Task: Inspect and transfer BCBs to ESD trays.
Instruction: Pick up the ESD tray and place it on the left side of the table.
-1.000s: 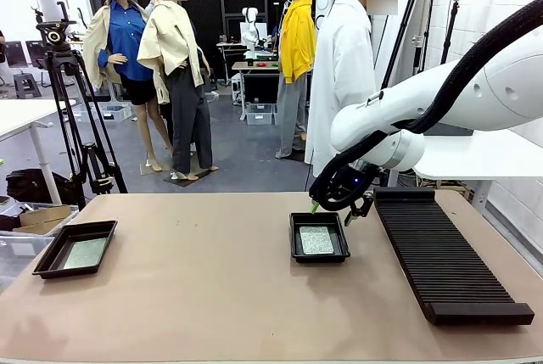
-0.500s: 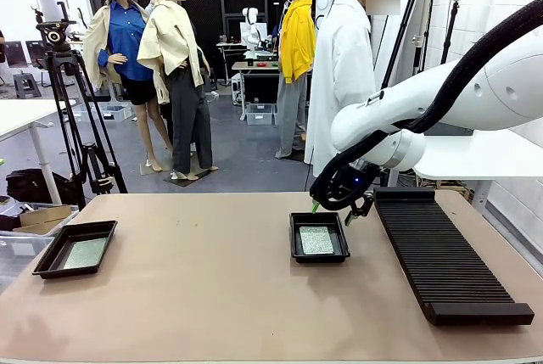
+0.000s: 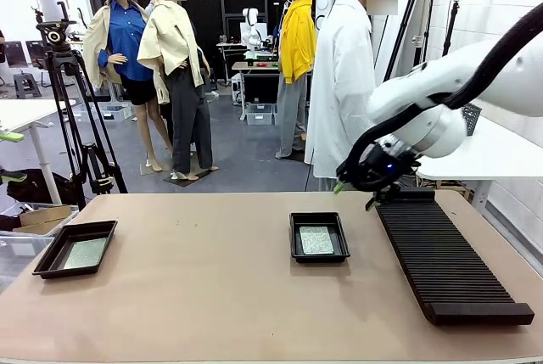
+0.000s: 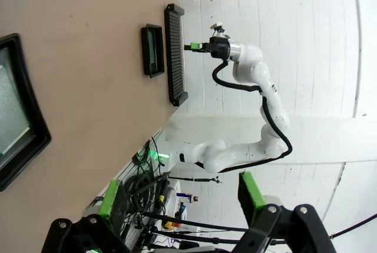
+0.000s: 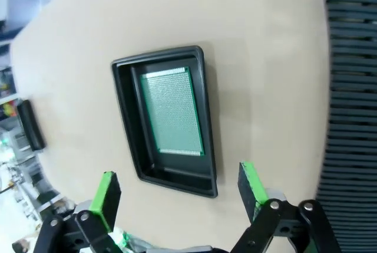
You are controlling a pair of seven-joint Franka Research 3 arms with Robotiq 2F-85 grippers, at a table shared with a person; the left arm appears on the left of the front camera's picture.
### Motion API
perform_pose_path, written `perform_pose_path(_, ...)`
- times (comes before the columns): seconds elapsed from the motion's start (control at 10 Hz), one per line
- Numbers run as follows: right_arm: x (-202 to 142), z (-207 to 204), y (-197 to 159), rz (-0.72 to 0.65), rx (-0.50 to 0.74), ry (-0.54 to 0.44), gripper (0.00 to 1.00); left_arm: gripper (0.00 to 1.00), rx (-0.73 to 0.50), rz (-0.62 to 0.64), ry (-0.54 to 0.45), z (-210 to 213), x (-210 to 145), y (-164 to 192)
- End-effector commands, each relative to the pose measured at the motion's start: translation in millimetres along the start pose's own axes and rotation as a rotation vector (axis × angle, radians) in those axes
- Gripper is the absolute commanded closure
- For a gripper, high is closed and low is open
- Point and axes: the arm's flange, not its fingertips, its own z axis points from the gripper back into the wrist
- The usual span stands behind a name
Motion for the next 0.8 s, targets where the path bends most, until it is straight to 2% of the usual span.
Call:
perform_pose_path(0.0, -10, 32, -33, 0.019, 0.138, 0.030, 0.00, 0.00, 0.100, 0.008, 0.061, -21, 10, -27)
perform_pose_path(0.2, -1, 69, -58, 0.026, 0.256, 0.088, 0.00, 0.00, 0.162, 0.033, 0.137, -44, 31, -49)
perform_pose_path(0.3, 5, 80, -72, 0.002, 0.294, 0.087, 0.00, 0.00, 0.205, 0.033, 0.168, -59, 38, -64)
perform_pose_path(0.5, 16, 96, -106, -0.020, 0.403, 0.095, 0.00, 0.00, 0.281, 0.023, 0.251, -94, 51, -102)
perform_pose_path(0.7, 18, 106, -133, -0.031, 0.519, 0.107, 0.00, 0.00, 0.377, 0.026, 0.293, -132, 58, -138)
